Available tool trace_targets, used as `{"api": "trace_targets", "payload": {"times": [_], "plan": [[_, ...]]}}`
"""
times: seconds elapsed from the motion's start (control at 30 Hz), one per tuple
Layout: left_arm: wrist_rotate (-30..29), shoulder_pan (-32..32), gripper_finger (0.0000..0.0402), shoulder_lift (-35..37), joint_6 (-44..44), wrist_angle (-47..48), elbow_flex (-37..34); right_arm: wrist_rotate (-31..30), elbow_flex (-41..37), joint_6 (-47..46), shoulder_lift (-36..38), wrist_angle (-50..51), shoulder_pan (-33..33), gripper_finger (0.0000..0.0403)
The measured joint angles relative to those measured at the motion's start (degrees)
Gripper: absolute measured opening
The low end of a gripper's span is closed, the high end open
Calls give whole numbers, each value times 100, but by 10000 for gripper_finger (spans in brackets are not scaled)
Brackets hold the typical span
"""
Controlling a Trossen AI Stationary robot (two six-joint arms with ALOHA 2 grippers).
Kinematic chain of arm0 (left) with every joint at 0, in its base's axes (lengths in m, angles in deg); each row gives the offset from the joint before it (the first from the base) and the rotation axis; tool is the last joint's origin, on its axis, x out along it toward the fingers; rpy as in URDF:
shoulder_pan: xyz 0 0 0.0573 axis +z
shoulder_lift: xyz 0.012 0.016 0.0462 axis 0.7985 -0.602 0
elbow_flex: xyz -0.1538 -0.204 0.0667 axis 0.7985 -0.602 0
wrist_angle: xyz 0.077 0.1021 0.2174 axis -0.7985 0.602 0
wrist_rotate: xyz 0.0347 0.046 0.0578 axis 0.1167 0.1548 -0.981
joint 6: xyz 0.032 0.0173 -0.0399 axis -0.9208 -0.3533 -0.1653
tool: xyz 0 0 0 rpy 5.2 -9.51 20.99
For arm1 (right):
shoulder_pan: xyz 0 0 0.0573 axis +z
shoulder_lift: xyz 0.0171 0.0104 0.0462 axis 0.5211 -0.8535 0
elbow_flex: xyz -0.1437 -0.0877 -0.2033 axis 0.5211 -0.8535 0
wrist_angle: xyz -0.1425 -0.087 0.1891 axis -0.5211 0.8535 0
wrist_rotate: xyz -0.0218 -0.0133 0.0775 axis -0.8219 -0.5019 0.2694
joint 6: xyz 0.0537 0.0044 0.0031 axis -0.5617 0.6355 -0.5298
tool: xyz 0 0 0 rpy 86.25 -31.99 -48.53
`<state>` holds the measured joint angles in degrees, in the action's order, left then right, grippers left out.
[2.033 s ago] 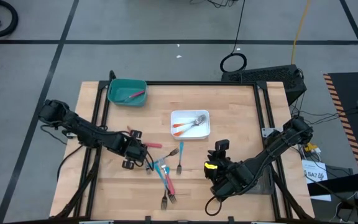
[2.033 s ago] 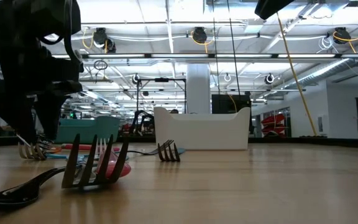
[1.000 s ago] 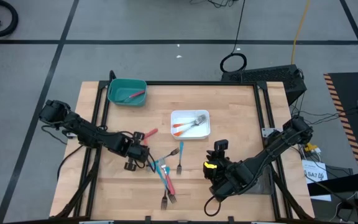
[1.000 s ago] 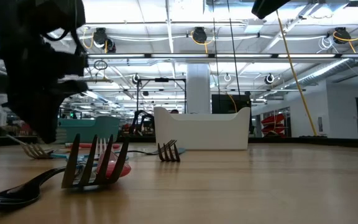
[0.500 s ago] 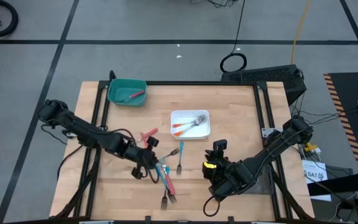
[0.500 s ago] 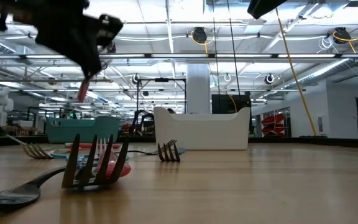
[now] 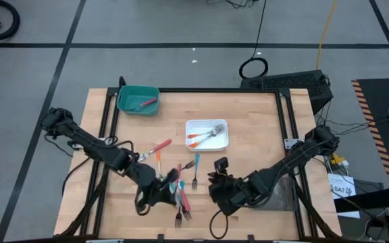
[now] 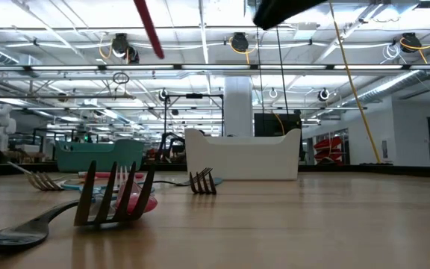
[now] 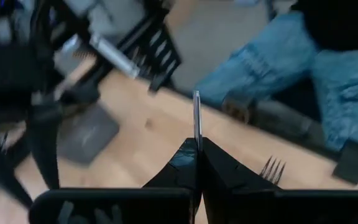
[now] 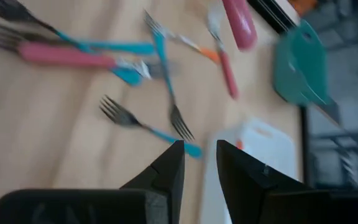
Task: Sort silverware by color (type)
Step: Put the pink fork into the blue bin
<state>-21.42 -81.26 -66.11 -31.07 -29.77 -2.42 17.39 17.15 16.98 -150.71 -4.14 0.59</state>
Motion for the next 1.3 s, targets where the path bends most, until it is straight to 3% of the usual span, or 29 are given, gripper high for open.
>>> {"api": "trace_targets", "payload": {"times": [0.17,0.4,0.67,0.9,1.07,1.3], "plan": [[641,-37,9,0,-206,-400,0,717,-8,435,-2,-848,-195,89],[1333,-84,9,0,-494,-555,0,1503,-8,424,-2,-1200,-396,106],[1811,-79,8,-211,-704,-1040,0,1509,-8,546,-7,-1456,-429,190],[1841,37,8,-407,-723,-1406,-2,1531,-8,636,-21,-1555,-429,250],[1841,79,8,-411,-725,-1458,-2,1528,-8,777,-198,-1681,-449,267],[1841,125,8,-505,-686,-1508,-2,1531,-5,1289,-445,-2157,-583,253]]}}
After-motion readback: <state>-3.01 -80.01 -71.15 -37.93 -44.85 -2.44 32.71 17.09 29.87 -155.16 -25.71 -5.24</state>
